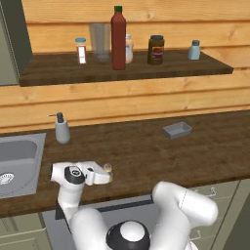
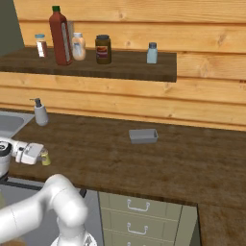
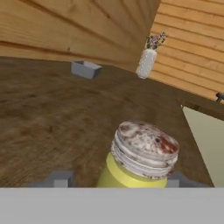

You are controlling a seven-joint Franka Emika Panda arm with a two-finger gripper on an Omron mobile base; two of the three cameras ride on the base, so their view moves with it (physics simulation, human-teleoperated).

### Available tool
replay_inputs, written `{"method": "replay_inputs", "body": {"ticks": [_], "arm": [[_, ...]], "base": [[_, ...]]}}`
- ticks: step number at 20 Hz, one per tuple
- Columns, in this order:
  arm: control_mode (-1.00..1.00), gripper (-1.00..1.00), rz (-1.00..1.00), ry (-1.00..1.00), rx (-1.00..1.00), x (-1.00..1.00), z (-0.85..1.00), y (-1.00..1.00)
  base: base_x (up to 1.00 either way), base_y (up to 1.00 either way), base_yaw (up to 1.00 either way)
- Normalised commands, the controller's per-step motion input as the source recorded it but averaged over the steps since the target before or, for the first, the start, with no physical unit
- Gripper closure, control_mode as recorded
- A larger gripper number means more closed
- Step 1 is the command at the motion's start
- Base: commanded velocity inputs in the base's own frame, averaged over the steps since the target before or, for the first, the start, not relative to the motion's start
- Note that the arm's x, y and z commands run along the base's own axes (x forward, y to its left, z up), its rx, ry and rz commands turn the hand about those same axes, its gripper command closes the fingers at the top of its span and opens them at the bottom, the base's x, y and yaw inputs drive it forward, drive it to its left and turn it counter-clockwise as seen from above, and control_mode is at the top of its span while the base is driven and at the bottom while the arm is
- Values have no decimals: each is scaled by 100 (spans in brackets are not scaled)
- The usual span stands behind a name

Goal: Put the shaker and condiment bottle from the counter next to their counterparts in the cabinet.

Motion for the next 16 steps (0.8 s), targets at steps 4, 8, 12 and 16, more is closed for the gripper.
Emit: {"method": "replay_inputs", "body": {"ticks": [4,8,12,16], "arm": [[-100,100,1,0,0,4,-5,-3],[-100,100,11,0,2,0,24,-12],[-100,100,10,0,5,0,47,-26],[-100,100,7,0,10,0,56,-37]], "base": [[0,0,0],[0,0,0],[0,0,0],[0,0,0]]}}
